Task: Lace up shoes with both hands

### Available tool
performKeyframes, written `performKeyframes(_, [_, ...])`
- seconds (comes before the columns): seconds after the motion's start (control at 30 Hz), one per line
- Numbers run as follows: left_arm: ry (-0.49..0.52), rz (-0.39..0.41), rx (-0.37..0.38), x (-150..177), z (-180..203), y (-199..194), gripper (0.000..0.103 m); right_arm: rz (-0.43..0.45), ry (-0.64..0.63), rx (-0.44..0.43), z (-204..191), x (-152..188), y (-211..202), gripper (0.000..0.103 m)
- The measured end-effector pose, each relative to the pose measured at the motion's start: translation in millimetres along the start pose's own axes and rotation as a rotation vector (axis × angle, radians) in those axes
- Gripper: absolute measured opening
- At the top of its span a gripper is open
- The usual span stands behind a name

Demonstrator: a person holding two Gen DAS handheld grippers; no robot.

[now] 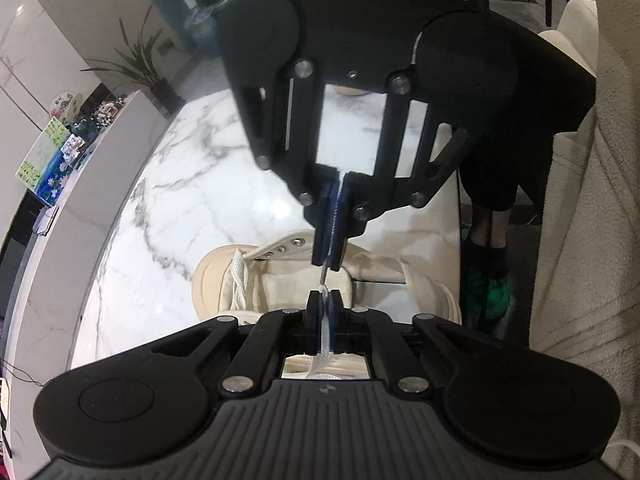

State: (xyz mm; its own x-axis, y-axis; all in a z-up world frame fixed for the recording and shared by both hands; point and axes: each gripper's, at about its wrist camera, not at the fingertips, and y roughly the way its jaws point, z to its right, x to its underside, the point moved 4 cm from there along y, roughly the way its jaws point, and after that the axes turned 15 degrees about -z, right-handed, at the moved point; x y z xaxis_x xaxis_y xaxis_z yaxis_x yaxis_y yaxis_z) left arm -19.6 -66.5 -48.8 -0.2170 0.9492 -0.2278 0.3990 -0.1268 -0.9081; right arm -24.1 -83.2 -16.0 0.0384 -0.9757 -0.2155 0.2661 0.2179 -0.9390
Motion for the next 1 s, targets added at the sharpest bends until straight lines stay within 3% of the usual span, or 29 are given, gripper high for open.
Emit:
performKeyframes(0.07, [0.008, -0.003, -0.018, -1, 1, 0, 0.018, 0.004, 0.002, -0.001, -2, 3, -1, 0.001])
performKeyframes(0.23, [0.007, 0.004, -0.021, -3, 5, -2, 0.018, 0.015, 0.011, 0.001, -1, 8, -9, 0.001])
performKeyframes(0.33, [-0.04, -0.005, 0.027, -7, -1, 1, 0.005, 0.019, 0.023, 0.004, 0, 10, -11, 0.001])
performKeyframes(0.5, [-0.093, -0.012, 0.042, -5, -5, -2, 0.003, 0.02, 0.068, 0.005, 3, 18, -10, 0.001])
performKeyframes(0.83, [-0.355, -0.089, 0.015, -13, -38, 7, 0.002, 0.056, 0.345, 0.039, 34, 30, -6, 0.005])
performKeyframes(1.0, [-0.394, -0.139, -0.026, -18, -44, 12, 0.002, 0.104, 0.462, 0.016, 35, 28, -3, 0.008])
